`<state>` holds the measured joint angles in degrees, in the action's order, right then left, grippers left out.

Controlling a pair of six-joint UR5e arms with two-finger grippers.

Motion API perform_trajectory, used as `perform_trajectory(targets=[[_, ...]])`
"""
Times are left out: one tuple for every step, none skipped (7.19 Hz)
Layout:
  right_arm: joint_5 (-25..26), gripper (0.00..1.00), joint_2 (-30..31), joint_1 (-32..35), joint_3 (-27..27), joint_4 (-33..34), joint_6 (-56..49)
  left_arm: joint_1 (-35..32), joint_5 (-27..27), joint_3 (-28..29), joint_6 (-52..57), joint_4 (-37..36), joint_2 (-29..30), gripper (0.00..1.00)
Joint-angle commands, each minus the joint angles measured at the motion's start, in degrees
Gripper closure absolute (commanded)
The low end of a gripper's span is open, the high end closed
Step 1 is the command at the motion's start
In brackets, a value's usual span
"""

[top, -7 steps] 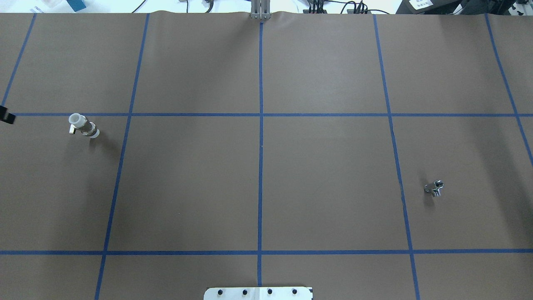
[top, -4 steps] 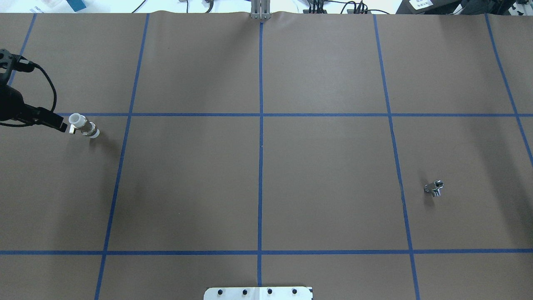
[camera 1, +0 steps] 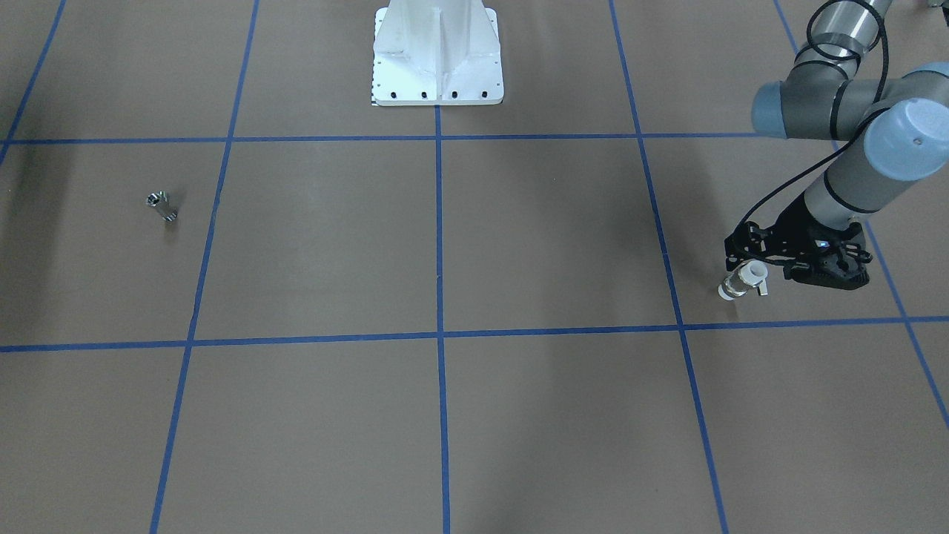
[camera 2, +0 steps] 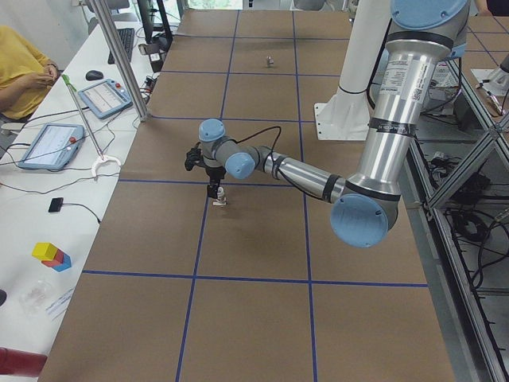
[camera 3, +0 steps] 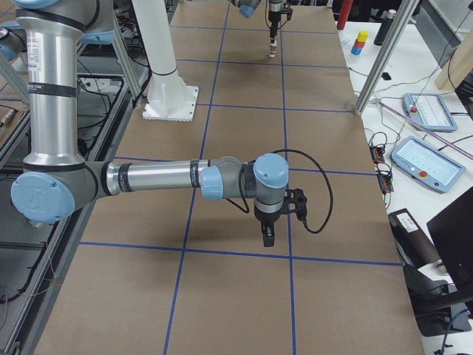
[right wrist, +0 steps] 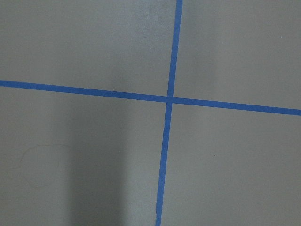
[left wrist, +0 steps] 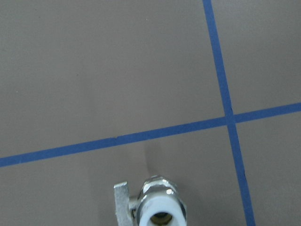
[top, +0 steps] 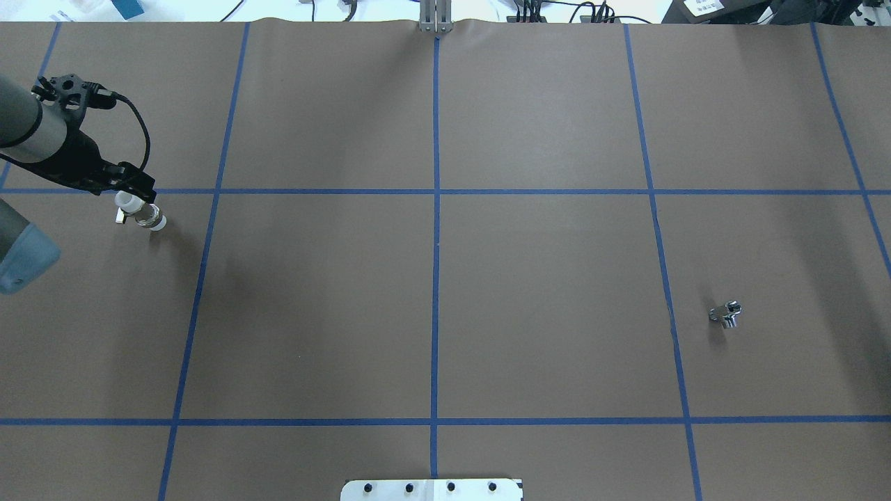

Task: Assemble PPR valve and pipe with both arms
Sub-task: 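Lower the left gripper onto the white PPR valve and grasp it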

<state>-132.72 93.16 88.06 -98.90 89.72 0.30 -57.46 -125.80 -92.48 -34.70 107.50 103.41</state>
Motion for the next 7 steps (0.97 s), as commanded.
perform_trajectory(targets=[[-0.09,0.00,0.00,-0.17,-0.06,-0.24,2.67,1.55,0.03,2.47,-0.02,-0.10,0.82,0.00],[0.00,0.00,0.00,-0.34,0.02,-0.25,2.69,2.26,0.03,3.09,0.07,-0.10,0.91,0.00],[0.09,0.00,0.00,-0.34,-0.06,-0.25,2.69,2.26,0.03,3.09,0.07,-0.10,0.91,0.00],[0.09,0.00,0.00,-0.34,0.02,-0.25,2.69,2.26,0.03,3.09,0.07,-0.10,0.91,0.01],[0.18,0.00,0.00,-0.34,0.02,-0.25,2.69,2.26,-0.06,2.83,0.07,-0.19,0.91,0.17],[0.09,0.00,0.00,-0.34,0.02,-0.25,2.69,2.26,-0.15,2.74,0.07,-0.27,0.82,0.44],[0.09,0.00,0.00,-0.34,-0.06,-0.25,2.69,2.26,-0.15,2.57,0.07,-0.27,0.74,0.64]])
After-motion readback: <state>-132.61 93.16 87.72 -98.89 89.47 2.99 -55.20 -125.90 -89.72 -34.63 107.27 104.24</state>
